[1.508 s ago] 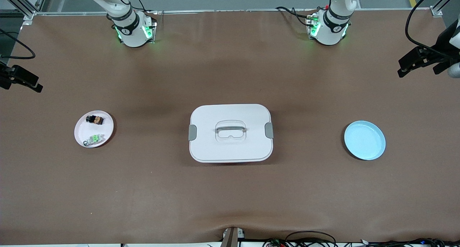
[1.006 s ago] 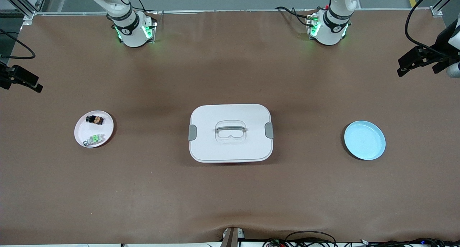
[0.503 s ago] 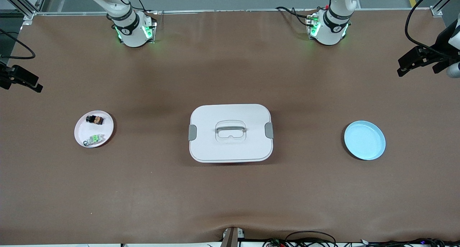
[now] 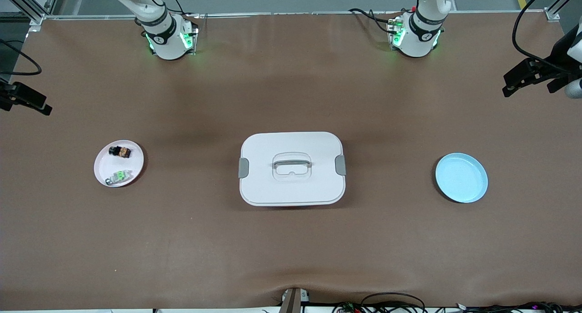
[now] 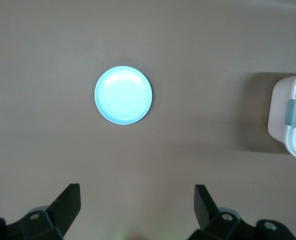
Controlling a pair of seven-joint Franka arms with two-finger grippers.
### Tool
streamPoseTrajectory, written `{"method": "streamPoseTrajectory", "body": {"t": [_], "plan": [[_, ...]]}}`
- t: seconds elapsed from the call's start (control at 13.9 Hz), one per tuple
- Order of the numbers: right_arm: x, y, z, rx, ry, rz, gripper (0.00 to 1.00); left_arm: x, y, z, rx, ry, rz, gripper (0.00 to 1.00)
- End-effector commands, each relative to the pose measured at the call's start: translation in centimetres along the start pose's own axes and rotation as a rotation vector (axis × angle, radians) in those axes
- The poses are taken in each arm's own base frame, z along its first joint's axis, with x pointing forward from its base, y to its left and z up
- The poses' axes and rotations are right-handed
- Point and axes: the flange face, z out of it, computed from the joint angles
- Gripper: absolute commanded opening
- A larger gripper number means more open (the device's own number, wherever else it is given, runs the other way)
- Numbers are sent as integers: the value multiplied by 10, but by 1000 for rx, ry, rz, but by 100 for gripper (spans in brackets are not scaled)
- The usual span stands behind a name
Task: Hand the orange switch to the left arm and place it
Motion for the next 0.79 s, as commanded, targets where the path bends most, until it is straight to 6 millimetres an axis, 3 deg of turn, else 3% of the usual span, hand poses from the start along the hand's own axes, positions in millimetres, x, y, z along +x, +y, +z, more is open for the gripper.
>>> {"method": "streamPoseTrajectory", "body": {"t": [0.0, 0.36, 0.72], "plan": [[7, 2, 10, -3, -37, -12, 100, -2, 0, -7, 9, 0, 4, 100], [25, 13, 88, -142, -73, -35, 100, -3, 7, -6, 9, -2, 9, 100], [21, 28, 174, -132, -70, -33, 100, -2, 6, -5, 8, -3, 9, 100]]}}
